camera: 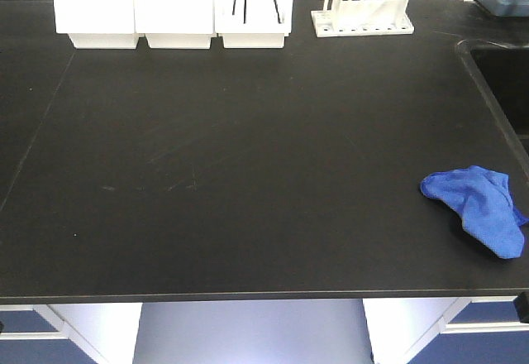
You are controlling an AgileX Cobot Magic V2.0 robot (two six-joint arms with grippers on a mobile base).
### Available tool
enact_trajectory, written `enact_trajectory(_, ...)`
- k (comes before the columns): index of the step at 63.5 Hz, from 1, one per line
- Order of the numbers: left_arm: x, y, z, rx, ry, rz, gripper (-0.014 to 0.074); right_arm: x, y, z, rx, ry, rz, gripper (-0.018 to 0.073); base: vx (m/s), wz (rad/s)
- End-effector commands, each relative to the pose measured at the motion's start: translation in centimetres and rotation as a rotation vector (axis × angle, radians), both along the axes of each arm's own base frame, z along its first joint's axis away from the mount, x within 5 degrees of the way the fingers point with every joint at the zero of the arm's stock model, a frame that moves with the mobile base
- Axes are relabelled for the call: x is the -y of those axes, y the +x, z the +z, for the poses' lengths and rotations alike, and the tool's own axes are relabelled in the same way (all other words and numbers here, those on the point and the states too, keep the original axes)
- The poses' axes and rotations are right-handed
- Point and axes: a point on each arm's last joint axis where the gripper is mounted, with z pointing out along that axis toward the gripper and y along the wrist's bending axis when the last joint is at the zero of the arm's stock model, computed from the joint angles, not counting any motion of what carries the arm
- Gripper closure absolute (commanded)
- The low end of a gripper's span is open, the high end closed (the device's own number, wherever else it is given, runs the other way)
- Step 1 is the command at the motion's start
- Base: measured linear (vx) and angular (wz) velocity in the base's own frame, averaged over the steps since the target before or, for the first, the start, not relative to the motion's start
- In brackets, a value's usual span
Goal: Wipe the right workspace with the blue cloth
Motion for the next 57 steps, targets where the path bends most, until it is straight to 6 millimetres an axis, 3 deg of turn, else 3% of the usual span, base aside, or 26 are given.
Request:
enact_trajectory(1,0.13,0.1,-0.24,0.063,-0.009,-0.014,0.0602,0.02,0.04,0.08,0.066,-0.013,-0.003,0.0567,0.0,0.0)
enact_trajectory(57,0.13,0.1,-0.24,0.063,-0.009,-0.014,0.0602,0.02,0.04,0.08,0.066,-0.013,-0.003,0.0567,0.0,0.0)
